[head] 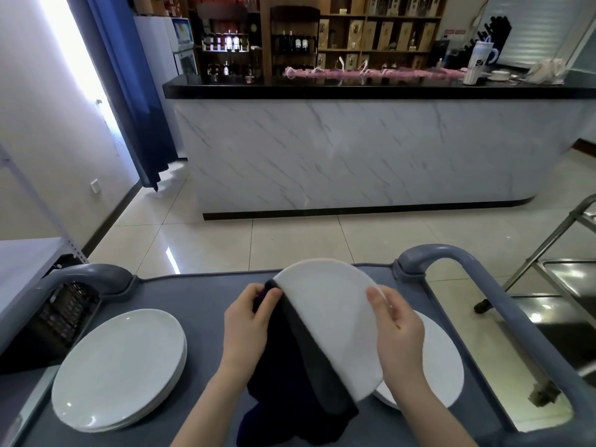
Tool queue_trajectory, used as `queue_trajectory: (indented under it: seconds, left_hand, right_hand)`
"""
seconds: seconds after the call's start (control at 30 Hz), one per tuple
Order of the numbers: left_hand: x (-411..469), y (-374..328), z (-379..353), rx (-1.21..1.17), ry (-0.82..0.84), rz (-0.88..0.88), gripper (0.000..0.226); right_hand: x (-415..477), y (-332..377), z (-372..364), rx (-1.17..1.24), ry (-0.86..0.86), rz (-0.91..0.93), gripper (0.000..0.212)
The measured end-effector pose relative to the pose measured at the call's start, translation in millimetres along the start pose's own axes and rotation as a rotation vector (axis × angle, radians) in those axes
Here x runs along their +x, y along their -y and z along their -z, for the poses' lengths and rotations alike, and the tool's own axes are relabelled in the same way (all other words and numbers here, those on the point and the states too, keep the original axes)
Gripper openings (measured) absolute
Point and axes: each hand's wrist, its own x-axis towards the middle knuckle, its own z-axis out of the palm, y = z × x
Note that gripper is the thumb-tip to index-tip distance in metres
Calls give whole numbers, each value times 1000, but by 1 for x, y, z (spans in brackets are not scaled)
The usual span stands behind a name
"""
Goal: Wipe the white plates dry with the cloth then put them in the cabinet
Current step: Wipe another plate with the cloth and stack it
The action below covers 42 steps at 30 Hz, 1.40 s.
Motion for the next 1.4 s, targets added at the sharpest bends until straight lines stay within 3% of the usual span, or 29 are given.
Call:
queue_trajectory:
  seconds: [0.07,0.17,0.23,0.33,0.43,0.57,0.7,0.83,0.9,1.03,1.2,1.3,1.4]
  left_hand:
    - [-8,3,0,-32,-31,59,24]
    - [-8,0,4,-28,-45,64,20]
    - [-4,-6,8,8,-23,16,17]
    - [0,-17,10,122,109,-99,13]
    - [4,-22,10,181,211,-197,14]
    - [5,-18,9,135,193,-137,16]
    - [1,-7,5,-4,-7,26,17]
    - [-10,5,-1,-66,-208,170,27]
    - [-9,9,1,-40,-188,172,30]
    - [5,6,15,46,-37,42,26]
    - [10,-6,7,209,300,-181,20]
    - [11,-2,5,177,273,-159,24]
    - [10,4,8,145,87,-61,26]
  right_hand:
    - [-1,-3,1,-11,-16,-26,17]
    - [5,-4,8,-139,143,-11,15]
    - [14,5,14,-242,241,71,8]
    - [28,22,8,-534,465,275,34]
    - [38,34,-6,-711,589,386,34]
    - [38,28,-11,-520,542,350,32]
    - [27,13,-11,-320,257,259,36]
    - [11,-2,-21,-114,-24,26,33]
    - [7,-6,-21,-101,-11,4,31]
    - [18,0,-8,-201,184,138,30]
    - [22,9,-17,-488,534,346,36]
    - [18,7,-18,-452,486,335,36]
    - [13,1,-17,-295,310,233,29]
